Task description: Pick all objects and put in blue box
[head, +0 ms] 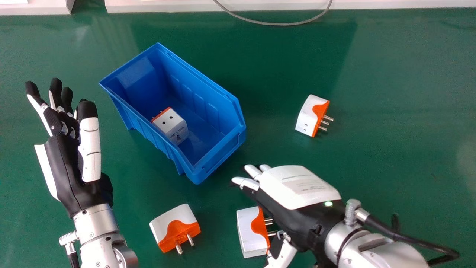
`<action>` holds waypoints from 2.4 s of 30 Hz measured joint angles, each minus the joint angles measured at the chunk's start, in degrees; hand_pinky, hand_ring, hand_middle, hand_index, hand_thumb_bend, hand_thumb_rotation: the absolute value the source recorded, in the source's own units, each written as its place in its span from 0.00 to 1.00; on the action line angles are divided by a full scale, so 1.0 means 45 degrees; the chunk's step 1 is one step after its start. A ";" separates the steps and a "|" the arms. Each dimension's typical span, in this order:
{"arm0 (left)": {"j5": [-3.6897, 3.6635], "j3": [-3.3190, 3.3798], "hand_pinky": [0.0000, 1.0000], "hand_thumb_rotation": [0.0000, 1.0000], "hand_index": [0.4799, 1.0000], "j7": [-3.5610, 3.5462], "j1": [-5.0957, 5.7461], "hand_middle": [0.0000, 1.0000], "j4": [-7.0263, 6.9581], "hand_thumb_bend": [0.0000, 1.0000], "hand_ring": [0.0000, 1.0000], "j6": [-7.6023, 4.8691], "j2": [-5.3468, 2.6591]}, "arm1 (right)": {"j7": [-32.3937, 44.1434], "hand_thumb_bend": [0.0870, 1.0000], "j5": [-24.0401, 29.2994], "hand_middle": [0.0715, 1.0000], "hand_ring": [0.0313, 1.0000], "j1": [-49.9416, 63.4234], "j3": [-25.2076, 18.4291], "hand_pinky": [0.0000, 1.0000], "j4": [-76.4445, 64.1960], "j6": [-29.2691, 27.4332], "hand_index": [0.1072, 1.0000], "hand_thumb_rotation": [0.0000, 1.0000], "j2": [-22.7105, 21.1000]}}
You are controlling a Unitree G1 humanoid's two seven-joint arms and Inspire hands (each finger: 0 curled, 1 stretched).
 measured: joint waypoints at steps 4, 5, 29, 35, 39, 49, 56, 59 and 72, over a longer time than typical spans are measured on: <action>-0.0009 0.0001 0.92 0.70 0.96 -0.0040 0.0019 0.98 -0.0074 0.73 0.98 0.0004 -0.0013 | -0.1127 0.78 0.0233 0.78 0.70 -0.0062 0.0040 0.61 0.0828 -0.0302 0.74 0.01 0.0012; -0.0001 0.0005 0.92 0.70 0.96 -0.0041 0.0028 0.98 -0.0090 0.73 0.98 0.0004 -0.0012 | -0.1350 0.76 0.0274 0.76 0.68 -0.0084 0.0074 0.60 0.1024 -0.0336 0.73 0.01 0.0023; 0.0060 0.0006 0.93 0.72 0.96 0.0114 0.0189 0.98 -0.0194 0.73 0.98 0.0220 -0.0028 | -0.3608 0.47 0.2141 0.44 0.42 -0.0254 0.0084 0.28 0.1662 -0.1203 0.43 0.00 -0.0132; 0.0014 0.0014 0.93 0.71 0.94 0.0113 0.0189 0.97 -0.0193 0.75 0.97 0.0221 -0.0029 | -0.3795 0.47 0.2226 0.44 0.41 -0.0123 0.0060 0.29 0.1275 -0.1360 0.43 0.00 -0.0273; 0.0084 0.0022 0.92 0.71 0.94 0.0210 0.0189 0.97 -0.0193 0.74 0.97 0.0218 -0.0028 | -0.3876 0.47 0.2269 0.43 0.41 -0.0068 -0.0058 0.31 0.0885 -0.1392 0.44 0.00 -0.0354; 0.0278 0.0018 0.91 0.72 0.93 0.0437 0.0189 0.96 -0.0193 0.74 0.96 0.0221 -0.0027 | -0.4261 0.45 0.2586 0.43 0.42 -0.0013 -0.0973 0.34 -0.0177 -0.1567 0.46 0.00 -0.0408; 0.0291 0.0012 0.91 0.71 0.93 0.0522 0.0184 0.96 -0.0187 0.75 0.96 0.0223 -0.0026 | -0.4803 0.45 0.2876 0.45 0.43 -0.0854 -0.2037 0.34 -0.0688 -0.1841 0.45 0.00 -0.0385; 0.0264 0.0017 0.91 0.70 0.93 0.0497 0.0163 0.96 -0.0130 0.75 0.96 0.0219 -0.0026 | -0.4950 0.45 0.3226 0.45 0.43 -0.1302 -0.2321 0.35 -0.0667 -0.2042 0.45 0.00 -0.0360; 0.0226 0.0092 0.90 0.70 0.92 0.0351 -0.0281 0.96 0.0314 0.76 0.96 0.0199 0.0022 | -0.5835 0.45 0.3444 0.44 0.42 -0.3969 -0.2381 0.34 0.0770 -0.2757 0.46 0.00 0.0349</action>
